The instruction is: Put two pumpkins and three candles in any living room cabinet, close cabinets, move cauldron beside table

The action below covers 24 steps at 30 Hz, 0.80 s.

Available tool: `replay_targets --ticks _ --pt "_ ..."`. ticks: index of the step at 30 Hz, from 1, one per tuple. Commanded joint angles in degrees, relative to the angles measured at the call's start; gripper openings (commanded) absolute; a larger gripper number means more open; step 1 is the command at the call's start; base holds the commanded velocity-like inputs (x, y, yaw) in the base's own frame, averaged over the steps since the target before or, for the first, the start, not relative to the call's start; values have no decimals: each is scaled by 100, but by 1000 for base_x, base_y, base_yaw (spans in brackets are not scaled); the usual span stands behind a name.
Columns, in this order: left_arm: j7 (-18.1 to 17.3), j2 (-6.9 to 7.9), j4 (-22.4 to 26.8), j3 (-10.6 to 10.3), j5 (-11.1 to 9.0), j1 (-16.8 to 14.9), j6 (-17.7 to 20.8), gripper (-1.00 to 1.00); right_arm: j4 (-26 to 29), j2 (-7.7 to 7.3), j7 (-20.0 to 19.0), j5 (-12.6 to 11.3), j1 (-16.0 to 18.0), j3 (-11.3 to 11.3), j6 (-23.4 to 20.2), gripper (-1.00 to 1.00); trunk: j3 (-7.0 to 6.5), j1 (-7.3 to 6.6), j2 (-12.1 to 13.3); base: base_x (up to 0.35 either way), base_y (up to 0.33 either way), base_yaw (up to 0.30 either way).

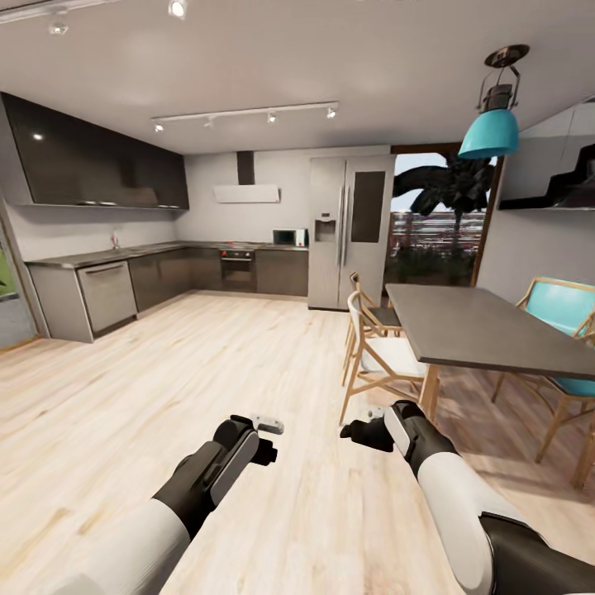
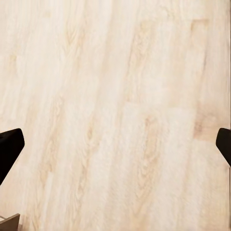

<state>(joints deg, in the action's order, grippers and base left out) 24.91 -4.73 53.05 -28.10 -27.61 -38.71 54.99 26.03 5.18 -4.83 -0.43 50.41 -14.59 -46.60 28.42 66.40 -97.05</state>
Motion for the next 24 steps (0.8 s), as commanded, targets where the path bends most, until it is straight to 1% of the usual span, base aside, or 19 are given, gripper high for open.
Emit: replay_targets --ticks 1,13,24 --pt "58 4 5 -11 -60 -5 12 100 7 5 -7 -1 4 -34 -25 100 21 22 -45 0 0 -272" --pt "65 0 2 -11 -60 -5 12 100 7 5 -5 -1 4 -33 -25 100 185 286 -526 0 0 -272" --pt "61 -9 38 -13 -53 -3 3 100 7 1 -9 -1 4 -34 -25 100 139 286 -526 0 0 -272"
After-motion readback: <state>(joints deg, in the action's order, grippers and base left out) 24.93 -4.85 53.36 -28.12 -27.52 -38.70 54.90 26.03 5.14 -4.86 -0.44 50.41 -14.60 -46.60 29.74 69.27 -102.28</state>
